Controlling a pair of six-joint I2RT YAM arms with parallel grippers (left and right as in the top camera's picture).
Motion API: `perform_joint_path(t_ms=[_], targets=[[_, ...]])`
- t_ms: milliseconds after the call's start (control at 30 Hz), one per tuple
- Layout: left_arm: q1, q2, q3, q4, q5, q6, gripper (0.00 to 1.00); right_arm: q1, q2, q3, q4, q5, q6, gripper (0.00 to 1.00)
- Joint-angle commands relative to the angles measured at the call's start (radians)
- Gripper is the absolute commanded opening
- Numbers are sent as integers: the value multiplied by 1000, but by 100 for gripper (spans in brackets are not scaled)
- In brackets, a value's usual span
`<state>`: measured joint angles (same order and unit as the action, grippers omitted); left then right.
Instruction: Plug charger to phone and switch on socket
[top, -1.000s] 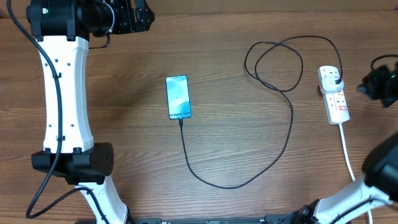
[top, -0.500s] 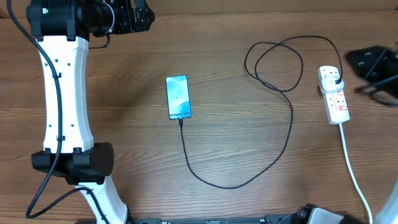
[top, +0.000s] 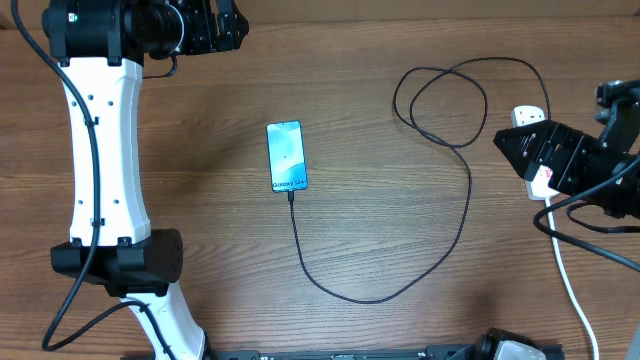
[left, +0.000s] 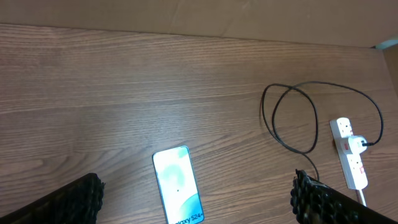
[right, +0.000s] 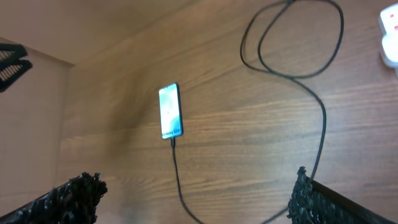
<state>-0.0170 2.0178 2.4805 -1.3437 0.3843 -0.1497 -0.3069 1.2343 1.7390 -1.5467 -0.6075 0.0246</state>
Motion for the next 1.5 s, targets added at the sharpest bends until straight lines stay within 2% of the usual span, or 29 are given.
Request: perform_joint_path(t_ms=[0, 233, 533, 800, 1100, 1467], targets=[[3, 6, 2, 1, -3, 12, 100, 5, 1, 14, -15, 34, -13, 100], [3, 6, 2, 1, -3, 12, 100, 18, 0, 12, -26, 31, -129, 100], [3, 6, 2, 1, -3, 12, 100, 244, -118, -121, 343, 247, -150, 100], [3, 6, 2, 2, -3, 12, 100, 296, -311, -417, 721, 319, -150, 100], [3, 6, 2, 1, -3, 12, 100, 296, -548, -869, 1127, 330, -157, 100], [3, 6, 2, 1, -3, 12, 100, 297, -852, -1324, 1497, 338, -157, 100]])
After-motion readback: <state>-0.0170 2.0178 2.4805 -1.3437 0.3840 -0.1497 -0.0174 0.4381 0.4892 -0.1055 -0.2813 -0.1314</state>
